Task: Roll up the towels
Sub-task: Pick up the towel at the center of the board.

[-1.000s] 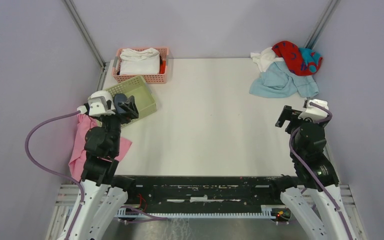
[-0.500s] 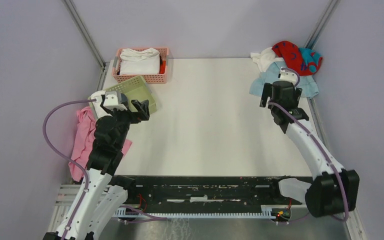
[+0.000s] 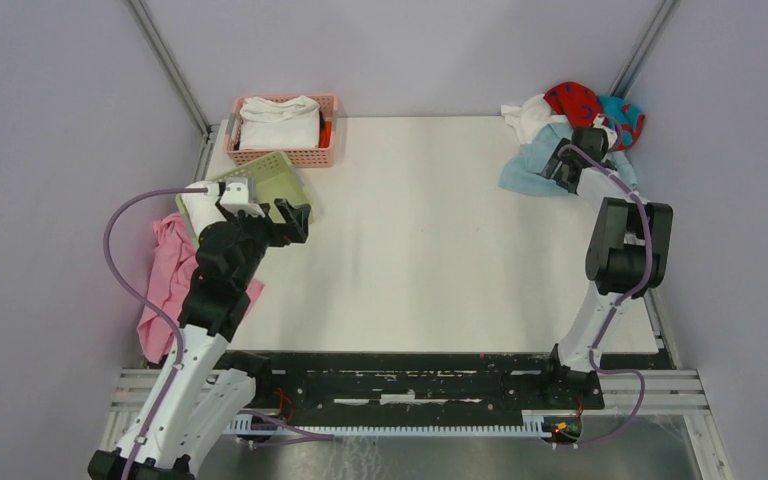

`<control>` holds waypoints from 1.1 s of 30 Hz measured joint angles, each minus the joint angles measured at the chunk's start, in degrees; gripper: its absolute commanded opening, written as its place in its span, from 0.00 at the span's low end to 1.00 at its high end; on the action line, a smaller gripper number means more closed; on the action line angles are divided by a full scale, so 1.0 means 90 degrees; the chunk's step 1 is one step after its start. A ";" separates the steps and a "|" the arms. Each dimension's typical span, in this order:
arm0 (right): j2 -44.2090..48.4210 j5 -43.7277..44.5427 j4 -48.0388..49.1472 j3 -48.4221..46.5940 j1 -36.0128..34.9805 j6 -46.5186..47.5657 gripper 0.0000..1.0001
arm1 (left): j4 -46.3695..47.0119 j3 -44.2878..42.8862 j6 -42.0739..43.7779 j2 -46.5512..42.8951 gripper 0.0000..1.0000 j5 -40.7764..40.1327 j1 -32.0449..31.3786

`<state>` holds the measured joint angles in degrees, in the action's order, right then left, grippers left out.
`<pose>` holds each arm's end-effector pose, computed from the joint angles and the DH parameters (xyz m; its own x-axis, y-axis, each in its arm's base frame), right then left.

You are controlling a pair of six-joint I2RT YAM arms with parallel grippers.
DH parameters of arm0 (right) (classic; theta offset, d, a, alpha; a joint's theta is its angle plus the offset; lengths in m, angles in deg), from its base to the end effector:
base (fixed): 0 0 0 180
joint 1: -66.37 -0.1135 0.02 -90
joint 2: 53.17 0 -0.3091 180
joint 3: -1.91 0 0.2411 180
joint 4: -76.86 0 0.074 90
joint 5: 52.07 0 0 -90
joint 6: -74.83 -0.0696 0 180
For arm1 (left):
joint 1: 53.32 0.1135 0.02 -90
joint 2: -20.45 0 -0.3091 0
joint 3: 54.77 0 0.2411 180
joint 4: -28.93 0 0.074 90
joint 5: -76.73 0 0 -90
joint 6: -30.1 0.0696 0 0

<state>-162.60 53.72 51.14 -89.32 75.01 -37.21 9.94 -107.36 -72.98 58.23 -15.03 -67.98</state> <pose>0.4454 -0.0868 0.2319 -0.5087 0.4425 -0.7385 0.5710 0.8154 0.0953 0.1476 -0.0364 0.3540 -0.1192 -0.2026 -0.9720 0.2016 0.9536 -0.2235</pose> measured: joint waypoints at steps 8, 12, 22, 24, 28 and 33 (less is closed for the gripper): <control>-0.1316 -0.0527 -0.0100 -0.1141 0.0185 -0.0510 0.75 | 0.0002 0.0000 0.0000 0.0279 1.00 0.0335 0.0306; -0.1600 -0.0707 -0.0223 -0.1324 0.0226 -0.0636 0.45 | 0.0002 0.0000 -0.0002 0.0318 1.00 0.0447 0.0384; -0.1103 -0.0967 -0.1027 -0.1375 0.0243 -0.0527 0.01 | 0.0015 0.0000 -0.0010 0.0124 1.00 0.0583 0.0413; -0.0721 -0.0967 -0.1316 -0.1506 0.0219 -0.0406 0.01 | 0.0027 0.0000 -0.0012 0.0046 1.00 0.0590 0.0413; 0.0158 -0.0933 -0.1872 -0.2297 0.0029 -0.0032 0.01 | 0.0049 0.0000 -0.0015 -0.0131 1.00 0.0595 0.0413; 0.1464 -0.0809 -0.2261 -0.3201 -0.0799 0.0495 0.03 | 0.0036 -0.0017 -0.0015 -0.0219 1.00 0.0612 0.0384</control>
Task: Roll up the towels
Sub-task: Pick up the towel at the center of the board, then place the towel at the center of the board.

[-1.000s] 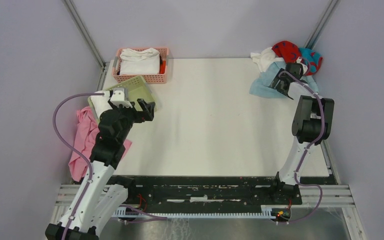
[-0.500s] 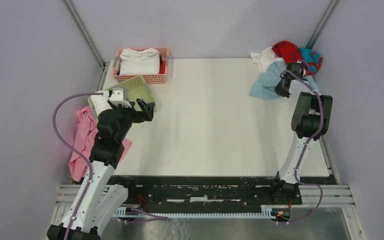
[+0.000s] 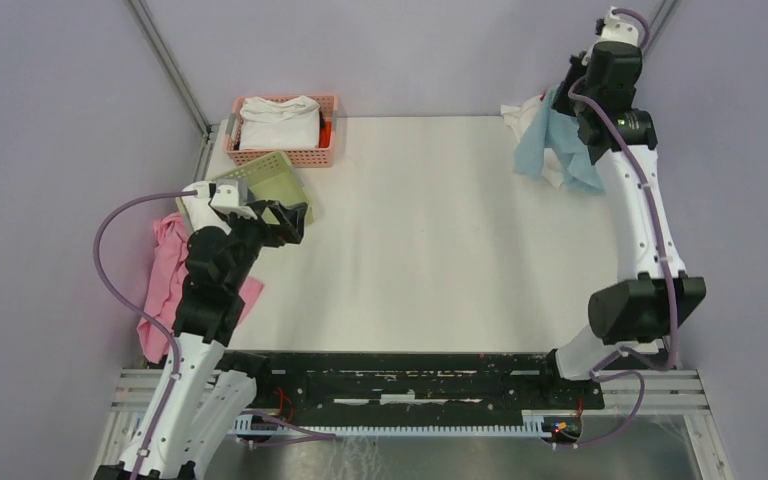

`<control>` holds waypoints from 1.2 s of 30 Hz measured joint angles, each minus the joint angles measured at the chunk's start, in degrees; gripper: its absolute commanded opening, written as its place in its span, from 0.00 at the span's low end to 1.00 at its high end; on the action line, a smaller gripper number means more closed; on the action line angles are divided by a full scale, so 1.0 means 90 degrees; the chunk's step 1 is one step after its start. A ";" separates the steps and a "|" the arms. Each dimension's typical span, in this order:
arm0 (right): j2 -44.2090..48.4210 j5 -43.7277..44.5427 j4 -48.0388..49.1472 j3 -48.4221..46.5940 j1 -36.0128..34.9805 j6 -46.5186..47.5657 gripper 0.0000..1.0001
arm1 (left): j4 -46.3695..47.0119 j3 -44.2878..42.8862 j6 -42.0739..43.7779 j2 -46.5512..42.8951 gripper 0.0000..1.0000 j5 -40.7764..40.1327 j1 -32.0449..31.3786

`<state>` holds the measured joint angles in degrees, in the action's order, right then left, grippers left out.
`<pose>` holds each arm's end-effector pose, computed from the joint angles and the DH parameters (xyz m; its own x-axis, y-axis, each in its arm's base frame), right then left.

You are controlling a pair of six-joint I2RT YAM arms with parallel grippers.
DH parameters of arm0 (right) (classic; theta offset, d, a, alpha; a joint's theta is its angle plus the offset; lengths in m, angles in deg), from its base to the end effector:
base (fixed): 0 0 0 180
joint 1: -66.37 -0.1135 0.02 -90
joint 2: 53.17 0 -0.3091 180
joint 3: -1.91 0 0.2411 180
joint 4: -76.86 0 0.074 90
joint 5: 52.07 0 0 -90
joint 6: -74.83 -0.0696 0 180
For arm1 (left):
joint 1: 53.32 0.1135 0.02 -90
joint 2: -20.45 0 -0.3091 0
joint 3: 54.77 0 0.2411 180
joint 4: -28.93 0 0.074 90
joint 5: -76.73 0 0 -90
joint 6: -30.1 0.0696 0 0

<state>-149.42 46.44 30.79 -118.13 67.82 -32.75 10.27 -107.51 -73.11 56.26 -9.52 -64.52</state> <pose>0.4060 -0.0206 0.4639 -0.3124 0.3067 -0.8991 0.2688 0.9363 0.2260 0.1398 -0.0323 0.3602 -0.0878 -0.2151 -0.9726 0.2444 0.9419 -0.2303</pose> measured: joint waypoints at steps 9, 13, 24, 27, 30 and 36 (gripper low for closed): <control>0.2361 -0.0255 -0.0002 0.0954 -0.2050 0.0095 0.51 | -0.0041 -0.0308 -0.0265 0.0282 0.97 0.0481 -0.0291; 0.2725 -0.0702 0.0131 0.2271 -0.2637 -0.0075 0.68 | -0.0146 -0.0398 -0.0556 0.0668 0.95 0.0787 -0.0478; 0.2344 -0.0726 -0.0372 0.4913 -0.2844 -0.0068 0.73 | -0.0595 -0.0427 -0.1185 0.1974 0.91 0.0804 -0.1761; 0.2205 -0.0699 -0.0124 0.5061 -0.2625 -0.0146 0.72 | -0.0629 -0.0427 -0.1248 0.2523 0.91 0.0563 -0.2387; 0.1919 -0.0799 0.0296 0.5277 -0.2353 -0.0325 0.71 | -0.0690 -0.0452 -0.1260 0.3079 0.90 0.0158 -0.3077; 0.1246 -0.1294 0.1413 0.5904 -0.1809 -0.0644 0.69 | -0.0894 -0.1124 -0.1180 0.4430 0.86 -0.0746 -0.4612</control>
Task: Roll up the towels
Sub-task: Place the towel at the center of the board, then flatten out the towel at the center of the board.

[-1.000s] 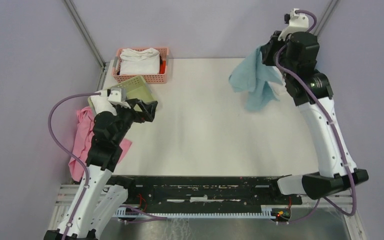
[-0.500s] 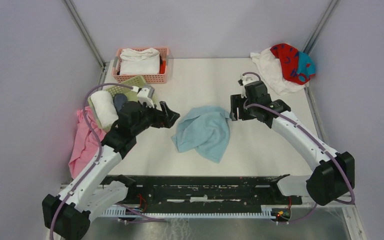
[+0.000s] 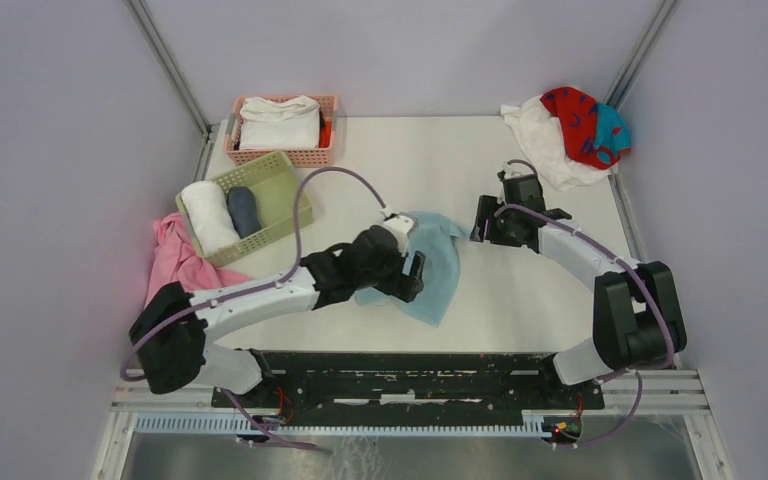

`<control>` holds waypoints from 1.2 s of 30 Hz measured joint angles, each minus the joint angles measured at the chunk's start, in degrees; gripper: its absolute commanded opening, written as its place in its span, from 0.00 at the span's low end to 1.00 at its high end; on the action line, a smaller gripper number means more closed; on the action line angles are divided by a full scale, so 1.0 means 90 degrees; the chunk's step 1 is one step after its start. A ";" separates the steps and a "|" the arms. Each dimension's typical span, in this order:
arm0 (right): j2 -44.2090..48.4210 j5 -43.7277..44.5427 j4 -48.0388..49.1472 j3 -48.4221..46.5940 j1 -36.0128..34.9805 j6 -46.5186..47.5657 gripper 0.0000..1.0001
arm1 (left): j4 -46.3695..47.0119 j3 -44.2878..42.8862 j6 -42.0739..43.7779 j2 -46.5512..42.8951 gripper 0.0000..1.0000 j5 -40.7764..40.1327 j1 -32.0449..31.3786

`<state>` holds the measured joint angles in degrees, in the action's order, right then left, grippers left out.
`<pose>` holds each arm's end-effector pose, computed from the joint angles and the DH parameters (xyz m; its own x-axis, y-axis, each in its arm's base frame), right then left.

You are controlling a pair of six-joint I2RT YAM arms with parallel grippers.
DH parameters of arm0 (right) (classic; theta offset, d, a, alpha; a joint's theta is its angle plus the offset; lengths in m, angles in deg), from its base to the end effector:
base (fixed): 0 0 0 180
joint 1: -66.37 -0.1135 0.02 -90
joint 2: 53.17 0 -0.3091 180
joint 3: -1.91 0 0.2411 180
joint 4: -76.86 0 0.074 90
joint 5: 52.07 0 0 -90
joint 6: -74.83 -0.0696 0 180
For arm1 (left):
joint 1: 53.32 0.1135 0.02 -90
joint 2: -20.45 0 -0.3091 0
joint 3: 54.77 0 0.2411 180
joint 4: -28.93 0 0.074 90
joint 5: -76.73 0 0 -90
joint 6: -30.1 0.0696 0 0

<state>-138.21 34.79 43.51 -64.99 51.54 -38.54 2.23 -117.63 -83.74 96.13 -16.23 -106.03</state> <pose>0.3004 0.0835 0.2341 -0.8088 0.1956 -0.5546 0.0352 0.9575 0.2863 0.1782 -0.2280 0.2682 -0.6640 0.2057 -0.7189 0.5488 0.7870 -0.2817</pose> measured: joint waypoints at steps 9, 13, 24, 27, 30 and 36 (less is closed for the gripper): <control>-0.0287 -0.0471 0.0806 0.0243 0.0187 -0.0068 0.70 | -0.0515 -0.1807 0.0937 0.2254 0.72 -0.1382 -0.1749; -0.0287 -0.0478 0.0865 0.0267 0.0185 -0.0066 0.71 | -0.0797 -0.1999 0.1200 0.2781 0.71 -0.1603 -0.2055; -0.0287 -0.0459 0.0865 0.0277 0.0185 -0.0051 0.71 | -0.0986 -0.2103 0.1396 0.3480 0.58 -0.1314 -0.2110; -0.0287 -0.0454 0.0865 0.0277 0.0182 -0.0032 0.72 | -0.0950 -0.2249 0.1421 0.3614 0.44 -0.1292 -0.2079; -0.0287 -0.0423 0.0862 0.0277 0.0138 0.0032 0.73 | -0.0933 -0.2234 0.1421 0.3640 0.25 -0.1277 -0.1989; -0.0287 -0.0311 0.0860 0.0277 -0.0114 0.0260 0.77 | -0.1107 -0.1712 0.1421 0.3041 0.03 -0.1277 -0.1450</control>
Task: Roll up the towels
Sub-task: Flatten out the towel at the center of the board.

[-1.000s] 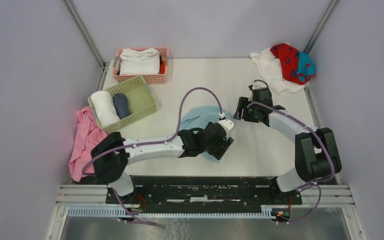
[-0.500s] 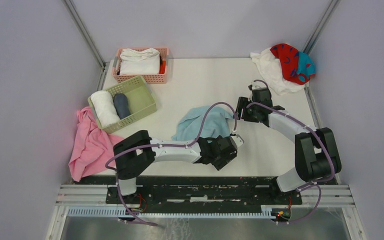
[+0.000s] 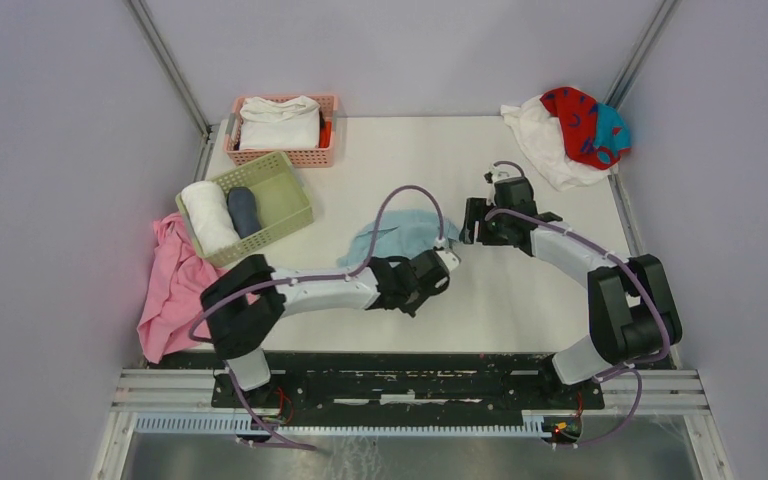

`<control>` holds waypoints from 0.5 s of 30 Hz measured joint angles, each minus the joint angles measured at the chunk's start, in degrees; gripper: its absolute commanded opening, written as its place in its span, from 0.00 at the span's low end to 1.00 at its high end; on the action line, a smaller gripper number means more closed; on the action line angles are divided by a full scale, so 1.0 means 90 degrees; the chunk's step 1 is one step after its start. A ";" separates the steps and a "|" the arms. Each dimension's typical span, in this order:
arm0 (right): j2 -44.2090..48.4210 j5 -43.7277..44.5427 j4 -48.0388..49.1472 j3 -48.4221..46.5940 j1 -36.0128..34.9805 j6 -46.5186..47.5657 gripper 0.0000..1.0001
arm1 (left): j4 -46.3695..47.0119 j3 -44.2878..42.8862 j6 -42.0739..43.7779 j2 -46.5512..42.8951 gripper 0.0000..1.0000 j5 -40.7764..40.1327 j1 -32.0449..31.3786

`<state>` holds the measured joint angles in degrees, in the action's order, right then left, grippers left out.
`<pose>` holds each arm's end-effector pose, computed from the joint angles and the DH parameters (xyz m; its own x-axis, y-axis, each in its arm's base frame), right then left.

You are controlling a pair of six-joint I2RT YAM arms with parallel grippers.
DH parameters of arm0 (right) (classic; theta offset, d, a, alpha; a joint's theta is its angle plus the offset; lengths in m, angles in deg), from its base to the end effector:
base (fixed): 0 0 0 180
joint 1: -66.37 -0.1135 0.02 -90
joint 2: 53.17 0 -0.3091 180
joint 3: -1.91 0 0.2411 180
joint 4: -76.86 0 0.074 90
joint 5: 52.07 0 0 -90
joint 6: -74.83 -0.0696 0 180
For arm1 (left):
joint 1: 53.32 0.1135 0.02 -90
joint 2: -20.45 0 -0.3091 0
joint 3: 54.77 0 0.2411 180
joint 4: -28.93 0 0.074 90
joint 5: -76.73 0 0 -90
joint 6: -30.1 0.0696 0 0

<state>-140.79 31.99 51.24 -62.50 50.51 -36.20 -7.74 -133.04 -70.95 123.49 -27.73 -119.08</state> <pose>0.3088 0.0952 0.2195 -0.7969 0.1446 -0.5865 -0.0550 0.9495 0.3089 0.1703 -0.3360 0.1894 -0.5138 0.6890 -0.5113 0.7494 0.6505 0.1236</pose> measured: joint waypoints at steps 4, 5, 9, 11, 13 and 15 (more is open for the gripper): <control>0.0002 -0.0051 0.0007 0.0000 -0.0129 0.0214 0.79 | -0.0330 0.0177 0.0000 -0.1236 0.03 0.0002 0.0585; 0.0002 -0.0075 0.0010 0.0000 -0.0163 0.0279 0.79 | -0.0333 0.0172 0.0000 -0.1557 0.03 0.0005 0.0736; 0.0029 -0.0223 0.0061 0.0000 -0.0287 0.0517 0.79 | -0.0503 -0.0073 0.0002 -0.2550 0.03 0.0041 0.1416; 0.0109 -0.0345 0.0155 0.0034 -0.0381 0.0653 0.79 | -0.0614 -0.0253 0.0005 -0.2754 0.03 0.0053 0.1707; 0.0214 -0.0444 0.0243 0.0080 -0.0471 0.0772 0.78 | -0.0787 -0.0483 0.0007 -0.2849 0.03 0.0049 0.1926; 0.0299 -0.0515 0.0321 0.0107 -0.0551 0.0884 0.77 | -0.0991 -0.0685 0.0019 -0.2871 0.03 0.0007 0.2191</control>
<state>-138.10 27.36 54.13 -61.54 45.55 -28.25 -16.66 -139.20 -70.77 97.66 -27.66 -99.36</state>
